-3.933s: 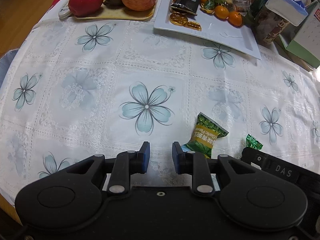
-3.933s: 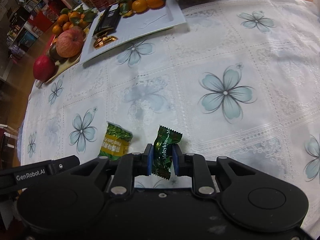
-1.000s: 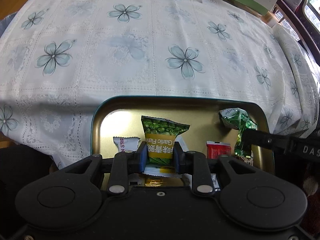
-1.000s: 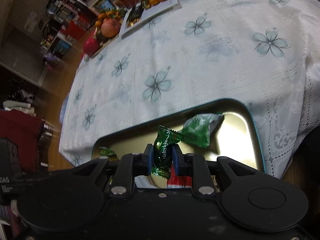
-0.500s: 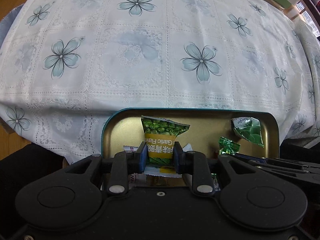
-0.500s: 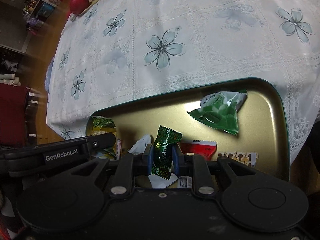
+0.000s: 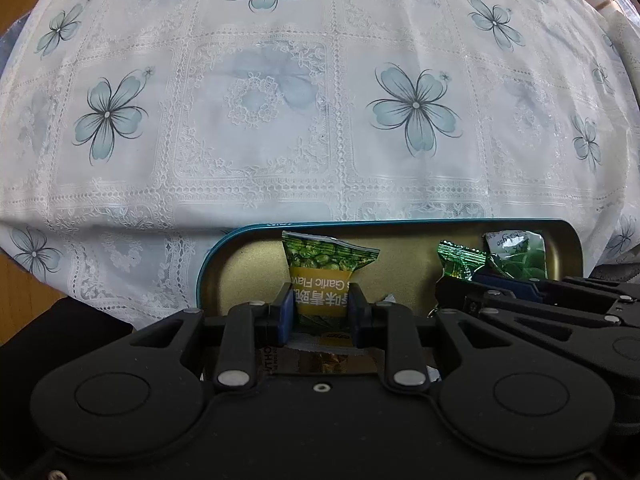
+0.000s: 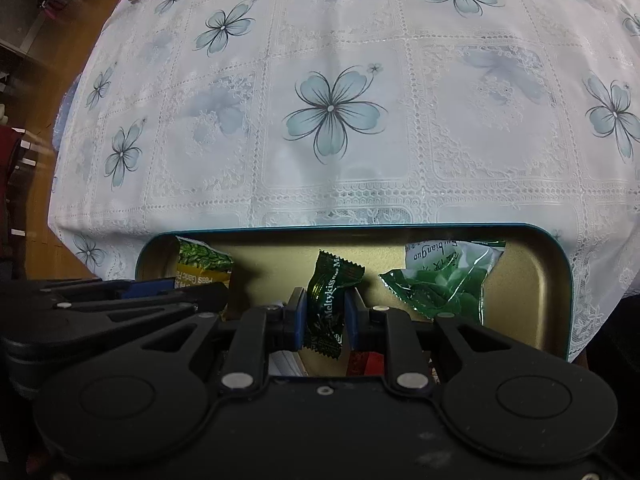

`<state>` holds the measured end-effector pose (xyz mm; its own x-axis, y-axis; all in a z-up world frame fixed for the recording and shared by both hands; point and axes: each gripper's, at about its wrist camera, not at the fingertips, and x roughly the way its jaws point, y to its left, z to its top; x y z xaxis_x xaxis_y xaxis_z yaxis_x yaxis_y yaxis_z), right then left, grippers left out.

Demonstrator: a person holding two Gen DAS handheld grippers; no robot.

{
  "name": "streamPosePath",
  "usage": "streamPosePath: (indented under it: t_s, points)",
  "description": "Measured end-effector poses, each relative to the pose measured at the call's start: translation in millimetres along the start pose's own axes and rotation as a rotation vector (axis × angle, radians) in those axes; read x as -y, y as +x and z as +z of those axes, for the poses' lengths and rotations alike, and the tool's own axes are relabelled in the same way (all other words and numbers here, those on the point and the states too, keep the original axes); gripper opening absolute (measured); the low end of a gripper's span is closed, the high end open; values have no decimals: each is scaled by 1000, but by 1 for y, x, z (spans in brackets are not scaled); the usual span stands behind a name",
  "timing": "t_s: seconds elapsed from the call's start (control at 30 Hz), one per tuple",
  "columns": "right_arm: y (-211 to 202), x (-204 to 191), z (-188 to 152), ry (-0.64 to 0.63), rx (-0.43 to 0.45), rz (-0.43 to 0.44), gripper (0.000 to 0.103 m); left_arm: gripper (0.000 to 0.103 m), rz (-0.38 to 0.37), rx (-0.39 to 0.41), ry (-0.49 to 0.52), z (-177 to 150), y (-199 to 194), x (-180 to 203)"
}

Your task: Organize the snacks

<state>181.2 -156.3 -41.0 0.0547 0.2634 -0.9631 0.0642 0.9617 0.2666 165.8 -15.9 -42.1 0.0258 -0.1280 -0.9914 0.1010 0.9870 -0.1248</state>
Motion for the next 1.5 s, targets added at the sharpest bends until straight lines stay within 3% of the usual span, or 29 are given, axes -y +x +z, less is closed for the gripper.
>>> streamPosePath:
  t_s: [0.2, 0.47, 0.8, 0.97, 1.1, 1.5]
  points:
    - [3, -3, 3, 5, 6, 10, 25, 35, -28, 21, 5, -1, -6, -1]
    - [-20, 1, -19, 7, 62, 20, 25, 35, -9, 121, -6, -19, -31, -5]
    - [-48, 14, -83, 27, 169, 12, 26, 35, 84, 276, -14, -79, -48, 5]
    - [-57, 21, -123, 25, 276, -35, 26, 35, 131, 354, -5, -109, -49, 10]
    - [-60, 28, -148, 27, 343, -64, 26, 35, 115, 401, -10, -133, -46, 12]
    - [-60, 36, -208, 7, 481, -32, 32, 36, 127, 508, -6, -177, -34, 13]
